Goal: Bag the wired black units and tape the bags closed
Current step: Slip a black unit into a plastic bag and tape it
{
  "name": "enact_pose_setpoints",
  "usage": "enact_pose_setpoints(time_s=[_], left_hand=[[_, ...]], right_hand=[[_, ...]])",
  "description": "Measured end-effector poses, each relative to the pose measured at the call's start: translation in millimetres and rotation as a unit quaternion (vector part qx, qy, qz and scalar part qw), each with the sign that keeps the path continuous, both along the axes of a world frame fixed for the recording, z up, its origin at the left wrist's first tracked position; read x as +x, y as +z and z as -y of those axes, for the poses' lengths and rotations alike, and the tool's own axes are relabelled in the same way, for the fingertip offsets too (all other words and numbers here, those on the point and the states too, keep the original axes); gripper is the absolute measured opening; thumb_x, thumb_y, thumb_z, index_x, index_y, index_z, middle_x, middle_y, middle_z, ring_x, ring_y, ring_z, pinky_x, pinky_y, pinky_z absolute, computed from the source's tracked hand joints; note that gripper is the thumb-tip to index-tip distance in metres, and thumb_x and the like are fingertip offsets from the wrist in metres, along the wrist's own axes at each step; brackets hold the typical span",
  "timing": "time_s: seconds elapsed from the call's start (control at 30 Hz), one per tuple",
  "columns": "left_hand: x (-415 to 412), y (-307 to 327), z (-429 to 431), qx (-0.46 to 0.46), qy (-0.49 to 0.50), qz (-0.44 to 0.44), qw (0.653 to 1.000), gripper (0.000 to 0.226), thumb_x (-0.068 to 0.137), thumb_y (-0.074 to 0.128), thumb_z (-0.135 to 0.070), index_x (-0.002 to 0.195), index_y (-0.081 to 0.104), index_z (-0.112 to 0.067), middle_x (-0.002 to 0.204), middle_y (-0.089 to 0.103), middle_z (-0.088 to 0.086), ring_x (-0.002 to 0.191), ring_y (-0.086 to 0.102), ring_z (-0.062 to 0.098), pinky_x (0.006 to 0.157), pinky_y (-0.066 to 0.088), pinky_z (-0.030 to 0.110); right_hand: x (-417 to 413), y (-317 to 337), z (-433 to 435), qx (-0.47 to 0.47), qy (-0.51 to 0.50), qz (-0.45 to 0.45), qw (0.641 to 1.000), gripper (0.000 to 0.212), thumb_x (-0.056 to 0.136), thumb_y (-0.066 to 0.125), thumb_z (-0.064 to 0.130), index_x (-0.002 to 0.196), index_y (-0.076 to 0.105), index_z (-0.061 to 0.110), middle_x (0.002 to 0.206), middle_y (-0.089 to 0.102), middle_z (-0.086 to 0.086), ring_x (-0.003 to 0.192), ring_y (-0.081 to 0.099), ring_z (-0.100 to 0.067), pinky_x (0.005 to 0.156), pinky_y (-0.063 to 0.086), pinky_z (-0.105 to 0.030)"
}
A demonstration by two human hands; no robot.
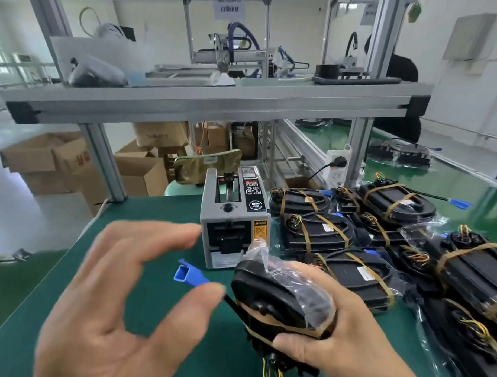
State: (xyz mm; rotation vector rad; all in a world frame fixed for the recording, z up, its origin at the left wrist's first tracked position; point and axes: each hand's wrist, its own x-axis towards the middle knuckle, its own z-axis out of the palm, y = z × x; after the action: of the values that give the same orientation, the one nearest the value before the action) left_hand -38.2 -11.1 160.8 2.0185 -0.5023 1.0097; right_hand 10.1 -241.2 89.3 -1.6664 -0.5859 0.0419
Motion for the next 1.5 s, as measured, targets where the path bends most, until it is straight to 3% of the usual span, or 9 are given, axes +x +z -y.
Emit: enact_pose_setpoints(time_s=[0.13,0.33,0.53,0.67,0.9,1.1,1.27,1.4,1.5], left_hand=[[16.5,37.6,14.6,0.3,-0.02,-0.023,0.954,0.041,0.077,0.079,-0.012,0.115,0.07,-0.027,0.11,0.062,-0.016,0.102,0.06,0.008,0.086,0.052,0.022],[39.5,46.6,20.4,0.431,-0.077,-0.064,0.897,0.042,0.071,0.081,0.005,0.1,0.077,-0.024,0.098,0.065,-0.006,0.088,0.058,0.017,0.066,0.054,0.037],[46.0,34.3,16.2,0.416,-0.111,-0.088,0.898,0.038,0.075,0.076,0.003,0.101,0.076,-0.025,0.1,0.066,-0.01,0.093,0.059,0.014,0.078,0.049,0.03],[49.6,29.9,14.7,0.309,-0.12,-0.126,0.935,0.012,0.088,0.073,-0.011,0.091,0.076,-0.022,0.089,0.066,-0.012,0.089,0.061,0.009,0.077,0.051,0.031],[48.8,17.0,11.8,0.094,-0.098,-0.202,0.97,0.019,0.086,0.069,-0.015,0.082,0.073,-0.033,0.086,0.068,-0.01,0.083,0.065,0.017,0.071,0.05,0.03],[43.4,27.6,2.9,0.214,-0.176,-0.223,0.934,0.04,0.086,0.071,-0.009,0.11,0.069,-0.041,0.114,0.058,-0.02,0.118,0.054,0.006,0.097,0.036,0.011],[47.8,33.9,8.9,0.297,-0.154,-0.175,0.926,0.003,0.086,0.073,-0.026,0.086,0.076,-0.028,0.088,0.061,-0.014,0.095,0.056,0.011,0.083,0.042,0.024],[51.5,34.7,2.8,0.186,-0.112,-0.158,0.963,0.009,0.091,0.065,-0.023,0.082,0.065,-0.024,0.085,0.059,-0.012,0.091,0.057,0.012,0.079,0.042,0.019],[49.2,37.2,-6.7,0.205,-0.127,-0.165,0.956,0.007,0.093,0.062,-0.028,0.089,0.067,-0.031,0.091,0.061,-0.015,0.098,0.059,0.011,0.083,0.042,0.017]], right_hand=[[-1.2,2.6,-3.4,-0.051,0.014,0.017,0.998,0.07,0.064,0.088,0.023,0.12,0.059,0.054,0.119,0.069,0.019,0.111,0.066,-0.003,0.089,0.05,-0.013],[-2.9,2.5,-4.3,-0.003,0.052,-0.012,0.999,0.068,0.065,0.091,0.034,0.125,0.059,0.047,0.125,0.069,0.009,0.116,0.066,-0.013,0.094,0.051,-0.02],[-2.4,0.3,0.3,0.037,0.078,-0.02,0.996,0.068,0.072,0.083,-0.001,0.131,0.061,0.025,0.128,0.068,0.003,0.119,0.063,-0.013,0.095,0.047,-0.013],[-3.2,-1.1,1.7,0.03,0.068,-0.022,0.997,0.069,0.072,0.082,-0.001,0.134,0.057,0.016,0.128,0.067,0.003,0.119,0.063,-0.012,0.094,0.048,-0.014],[3.8,-1.1,7.1,0.043,0.055,-0.042,0.997,0.07,0.072,0.084,0.007,0.132,0.057,0.029,0.129,0.066,-0.005,0.12,0.063,-0.024,0.096,0.05,-0.023],[4.8,-1.9,4.9,0.044,0.072,-0.059,0.995,0.071,0.074,0.084,0.007,0.133,0.056,0.034,0.133,0.064,0.0,0.123,0.062,-0.02,0.098,0.049,-0.021],[5.3,-7.5,0.1,0.021,0.069,-0.061,0.996,0.073,0.073,0.086,0.01,0.136,0.054,0.027,0.134,0.063,-0.004,0.123,0.061,-0.024,0.102,0.05,-0.034],[3.7,-11.8,-1.8,-0.002,0.063,-0.056,0.996,0.072,0.071,0.088,0.016,0.134,0.057,0.031,0.132,0.064,-0.001,0.122,0.062,-0.022,0.104,0.048,-0.041],[3.4,-14.0,-1.2,0.02,0.07,-0.054,0.996,0.071,0.074,0.086,0.012,0.135,0.055,0.029,0.134,0.063,-0.001,0.125,0.059,-0.02,0.104,0.048,-0.028]])
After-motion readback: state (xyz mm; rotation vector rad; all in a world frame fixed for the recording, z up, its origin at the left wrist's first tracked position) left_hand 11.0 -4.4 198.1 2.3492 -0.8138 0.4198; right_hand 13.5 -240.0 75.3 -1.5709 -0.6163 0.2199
